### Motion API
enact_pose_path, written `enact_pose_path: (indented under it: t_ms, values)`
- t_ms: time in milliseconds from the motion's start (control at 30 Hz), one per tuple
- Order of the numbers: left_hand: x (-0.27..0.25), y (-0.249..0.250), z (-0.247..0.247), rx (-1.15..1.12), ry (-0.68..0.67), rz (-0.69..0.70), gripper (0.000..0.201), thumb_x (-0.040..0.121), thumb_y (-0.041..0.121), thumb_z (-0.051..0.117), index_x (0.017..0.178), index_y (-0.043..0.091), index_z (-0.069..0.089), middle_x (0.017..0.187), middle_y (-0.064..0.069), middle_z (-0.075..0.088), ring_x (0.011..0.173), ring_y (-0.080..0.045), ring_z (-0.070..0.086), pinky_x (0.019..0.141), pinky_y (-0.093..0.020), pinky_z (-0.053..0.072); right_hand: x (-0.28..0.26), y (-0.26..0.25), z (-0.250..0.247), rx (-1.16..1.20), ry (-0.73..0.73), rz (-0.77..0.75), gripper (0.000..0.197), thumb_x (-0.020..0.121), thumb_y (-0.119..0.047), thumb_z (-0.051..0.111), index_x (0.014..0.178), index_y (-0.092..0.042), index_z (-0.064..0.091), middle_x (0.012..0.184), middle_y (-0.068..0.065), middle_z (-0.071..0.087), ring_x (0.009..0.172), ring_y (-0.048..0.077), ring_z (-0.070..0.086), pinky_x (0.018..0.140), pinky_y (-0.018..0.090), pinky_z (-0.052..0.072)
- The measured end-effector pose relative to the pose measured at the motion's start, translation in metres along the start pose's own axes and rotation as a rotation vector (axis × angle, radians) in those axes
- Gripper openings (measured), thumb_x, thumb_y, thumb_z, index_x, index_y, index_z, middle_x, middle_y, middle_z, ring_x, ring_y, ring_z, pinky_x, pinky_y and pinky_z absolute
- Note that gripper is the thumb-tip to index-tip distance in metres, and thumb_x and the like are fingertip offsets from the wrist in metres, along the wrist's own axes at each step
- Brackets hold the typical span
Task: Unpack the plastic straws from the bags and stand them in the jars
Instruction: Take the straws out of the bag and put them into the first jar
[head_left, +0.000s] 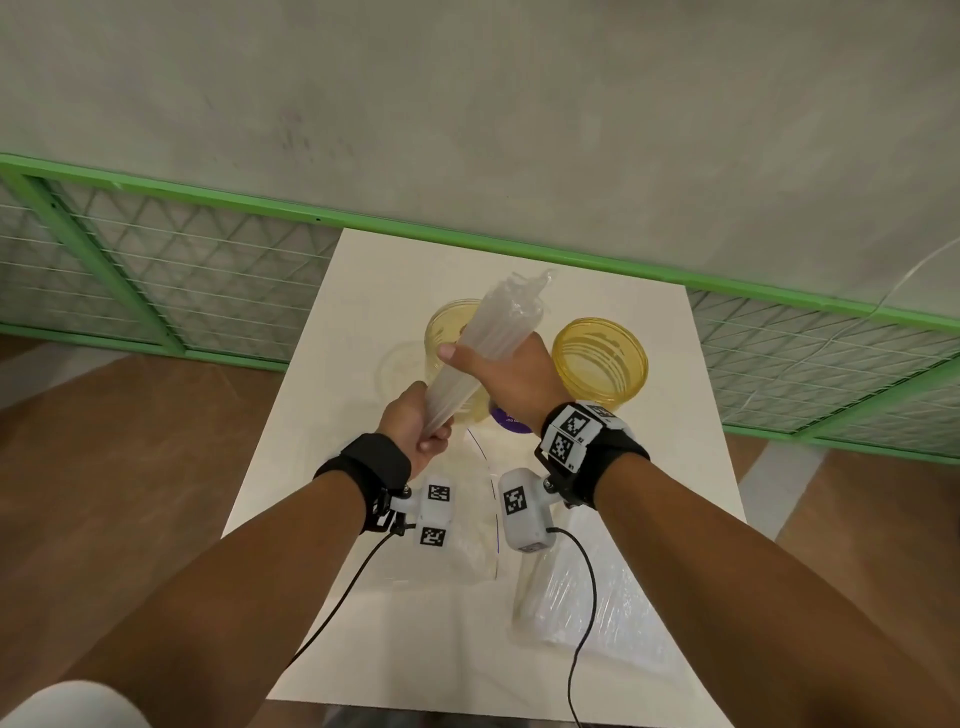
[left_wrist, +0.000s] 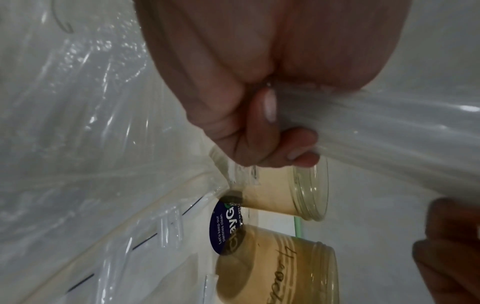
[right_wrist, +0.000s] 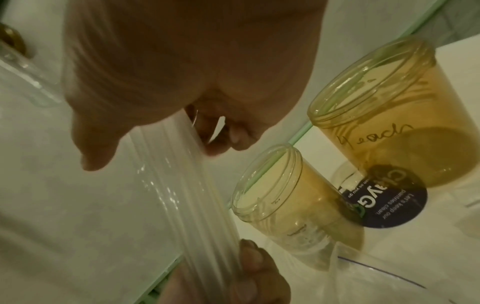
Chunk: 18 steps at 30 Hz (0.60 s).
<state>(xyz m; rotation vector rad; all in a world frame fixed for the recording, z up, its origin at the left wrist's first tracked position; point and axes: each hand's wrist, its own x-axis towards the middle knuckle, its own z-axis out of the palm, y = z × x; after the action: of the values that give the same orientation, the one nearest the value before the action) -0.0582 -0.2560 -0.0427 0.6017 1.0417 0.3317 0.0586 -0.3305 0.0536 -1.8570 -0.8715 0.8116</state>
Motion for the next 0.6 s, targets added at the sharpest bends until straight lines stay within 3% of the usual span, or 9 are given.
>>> enact_pose_path:
  t_ms: [167, 267, 333, 433, 500, 600]
  values:
    - [-0.004, 0.006, 0.01, 0.049, 0.016, 0.056, 0.027, 0.096, 0.025, 0.034, 0.095, 0.005, 0.052, 0.064, -0.01, 0.051, 0.045, -0.016, 0.042, 0.035, -0.018, 0.024, 0.004, -0.008, 0.002, -0.021, 0.036, -0.025, 0.018, 0.08, -0.037, 0.079, 0.087, -0.022, 0.073, 0.077, -0.004, 0.073, 0.066, 0.009, 0.068, 0.063, 0.032, 0.055]
    - [-0.003, 0.016, 0.016, 0.272, 0.017, 0.105, 0.036, 0.097, 0.029, 0.038, 0.101, 0.002, 0.061, 0.073, -0.016, 0.064, 0.055, -0.026, 0.061, 0.044, -0.024, 0.041, 0.015, -0.013, -0.005, -0.021, 0.117, -0.009, 0.024, 0.072, -0.038, 0.075, 0.083, -0.017, 0.074, 0.077, 0.002, 0.073, 0.07, 0.019, 0.072, 0.067, 0.044, 0.062]
    - [0.004, 0.024, 0.015, 0.419, 0.064, 0.126, 0.043, 0.097, 0.041, 0.043, 0.102, 0.004, 0.064, 0.085, -0.017, 0.072, 0.067, -0.03, 0.072, 0.051, -0.03, 0.052, 0.025, -0.017, -0.011, -0.003, 0.184, -0.005, 0.025, 0.069, -0.039, 0.074, 0.08, -0.016, 0.074, 0.076, 0.002, 0.073, 0.073, 0.02, 0.073, 0.07, 0.048, 0.062]
    - [0.023, 0.032, 0.004, 0.7, 0.227, 0.249, 0.044, 0.095, 0.05, 0.046, 0.095, 0.009, 0.062, 0.09, -0.011, 0.072, 0.08, -0.03, 0.071, 0.067, -0.038, 0.058, 0.041, -0.028, -0.022, -0.008, 0.282, -0.031, 0.026, 0.067, -0.039, 0.075, 0.079, -0.016, 0.072, 0.075, 0.002, 0.073, 0.071, 0.018, 0.072, 0.067, 0.048, 0.062]
    - [0.032, 0.034, -0.002, 1.0, 0.319, 0.43, 0.037, 0.093, 0.044, 0.051, 0.11, 0.012, 0.057, 0.11, -0.008, 0.064, 0.096, -0.03, 0.065, 0.083, -0.041, 0.055, 0.054, -0.036, -0.031, 0.002, 0.344, -0.044, 0.027, 0.069, -0.036, 0.076, 0.079, -0.013, 0.071, 0.074, 0.003, 0.071, 0.07, 0.021, 0.071, 0.066, 0.045, 0.063]
    - [0.042, 0.039, -0.002, 1.214, 0.267, 0.606, 0.052, 0.093, 0.041, 0.054, 0.138, 0.018, 0.039, 0.138, -0.005, 0.041, 0.11, -0.029, 0.058, 0.088, -0.045, 0.052, 0.074, -0.042, -0.038, -0.008, 0.393, -0.073, 0.027, 0.073, -0.033, 0.075, 0.083, -0.008, 0.068, 0.078, 0.008, 0.071, 0.073, 0.025, 0.07, 0.062, 0.036, 0.058]
